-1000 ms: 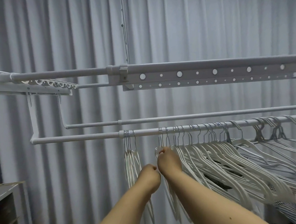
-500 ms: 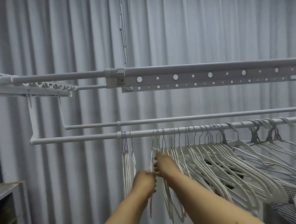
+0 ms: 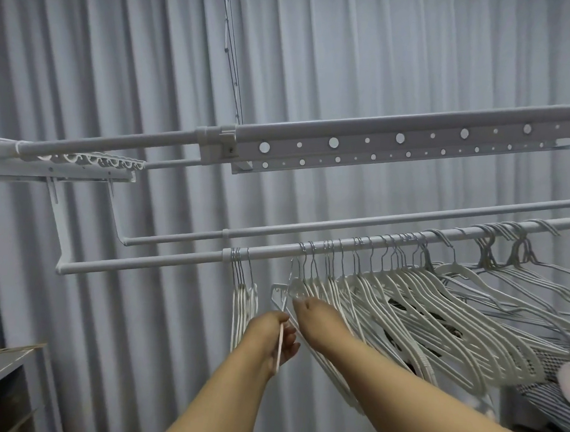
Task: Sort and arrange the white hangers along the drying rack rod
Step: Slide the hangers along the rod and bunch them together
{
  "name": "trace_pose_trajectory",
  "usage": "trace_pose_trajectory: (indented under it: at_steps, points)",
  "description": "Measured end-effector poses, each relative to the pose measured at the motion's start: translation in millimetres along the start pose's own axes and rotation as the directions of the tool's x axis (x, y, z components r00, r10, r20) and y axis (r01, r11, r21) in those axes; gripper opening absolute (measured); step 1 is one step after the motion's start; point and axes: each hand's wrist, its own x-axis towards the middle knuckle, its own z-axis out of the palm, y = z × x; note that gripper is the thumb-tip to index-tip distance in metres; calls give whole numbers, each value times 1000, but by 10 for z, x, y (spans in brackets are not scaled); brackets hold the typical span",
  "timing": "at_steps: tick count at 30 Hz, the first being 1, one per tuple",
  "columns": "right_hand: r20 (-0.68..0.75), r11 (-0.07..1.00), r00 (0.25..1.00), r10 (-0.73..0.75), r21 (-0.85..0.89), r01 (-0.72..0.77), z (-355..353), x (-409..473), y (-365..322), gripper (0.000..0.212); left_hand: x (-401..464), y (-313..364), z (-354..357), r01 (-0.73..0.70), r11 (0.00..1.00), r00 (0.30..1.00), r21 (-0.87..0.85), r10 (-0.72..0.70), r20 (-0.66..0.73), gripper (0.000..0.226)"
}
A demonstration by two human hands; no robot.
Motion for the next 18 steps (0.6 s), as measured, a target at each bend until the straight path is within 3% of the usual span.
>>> trace_pose_trajectory:
  at_steps: [9,12,15,17,18]
  points:
    - [127,974,977,174,124,-189,77,141,-22,46,-627,199,-126,124,990,980,60,-132,151,34]
    - [157,889,949,272,336,-310,71,151,-15,41,-790,264,-123,109,989,972,101,-128,199,34]
    - [128,723,919,372,581,-374,43,136,9,37,-763,292,-93,-4,995,985,101,-13,174,42]
    - [64,693,905,422,620,-367,19,135,48,34,-607,300,-137,-180,981,983,74,178,37,42]
    - [30,708,898,439,604,-366,20,141,79,33,-505,284,-189,-285,932,949,225,307,-71,37]
